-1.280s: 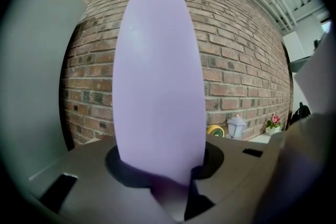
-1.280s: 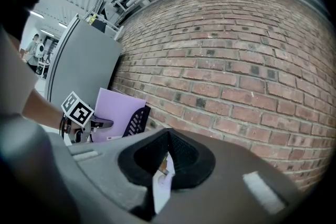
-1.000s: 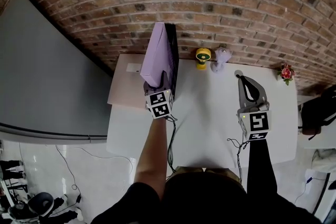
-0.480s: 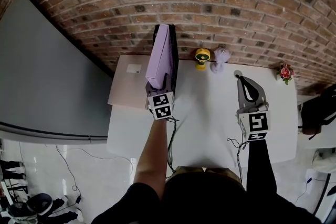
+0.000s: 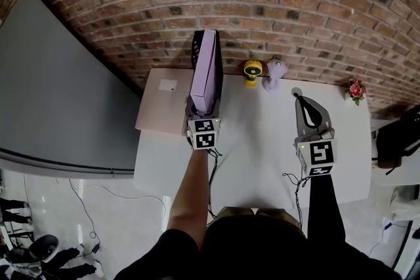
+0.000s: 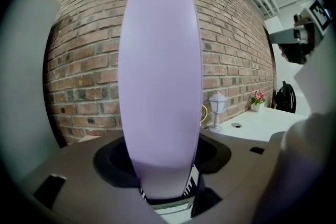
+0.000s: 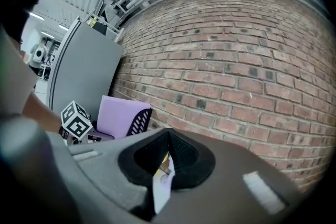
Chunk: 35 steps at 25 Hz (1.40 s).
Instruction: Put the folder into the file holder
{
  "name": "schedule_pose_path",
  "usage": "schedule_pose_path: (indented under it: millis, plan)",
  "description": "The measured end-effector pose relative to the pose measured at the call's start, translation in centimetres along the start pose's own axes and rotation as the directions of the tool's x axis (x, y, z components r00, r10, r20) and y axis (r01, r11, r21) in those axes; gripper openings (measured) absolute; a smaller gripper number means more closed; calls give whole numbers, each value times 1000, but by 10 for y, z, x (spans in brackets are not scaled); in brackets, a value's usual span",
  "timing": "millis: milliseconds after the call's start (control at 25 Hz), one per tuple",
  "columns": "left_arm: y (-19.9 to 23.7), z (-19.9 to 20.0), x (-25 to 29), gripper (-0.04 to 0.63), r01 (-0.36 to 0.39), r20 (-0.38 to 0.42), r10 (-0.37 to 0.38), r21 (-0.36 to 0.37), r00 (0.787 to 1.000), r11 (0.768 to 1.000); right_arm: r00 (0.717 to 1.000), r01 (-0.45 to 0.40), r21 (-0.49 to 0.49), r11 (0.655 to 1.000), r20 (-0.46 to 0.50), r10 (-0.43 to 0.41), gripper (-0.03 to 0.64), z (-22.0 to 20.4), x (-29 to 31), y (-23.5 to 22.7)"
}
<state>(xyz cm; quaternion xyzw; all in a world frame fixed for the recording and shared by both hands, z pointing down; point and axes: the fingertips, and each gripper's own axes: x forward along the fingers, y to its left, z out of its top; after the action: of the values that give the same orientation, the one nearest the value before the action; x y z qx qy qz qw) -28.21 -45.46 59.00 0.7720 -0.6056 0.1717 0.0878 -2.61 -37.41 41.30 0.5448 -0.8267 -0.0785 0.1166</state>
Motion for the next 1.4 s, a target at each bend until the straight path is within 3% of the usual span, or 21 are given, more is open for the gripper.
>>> schedule_pose_path:
  millis: [200, 560, 1080, 1400]
  plan:
    - [-3, -4, -1, 295, 11, -11, -11, -12, 1000, 1000, 1000, -3, -3, 1000, -2, 3, 0, -1, -4, 1]
    - [-5, -3, -22, 298, -12, -11, 11, -6, 1000, 1000, 1000, -18, -2, 1000, 25, 18, 0, 6, -20, 3]
    - [-26, 1, -88, 298, -110, -10, 110, 31, 994, 993, 991, -96, 18, 995, 97, 94, 0, 14, -62, -3]
    - [-60, 21, -141, 298, -156, 50, 155, 21, 987, 988, 980, -145, 63, 987, 146, 135, 0, 11, -97, -12]
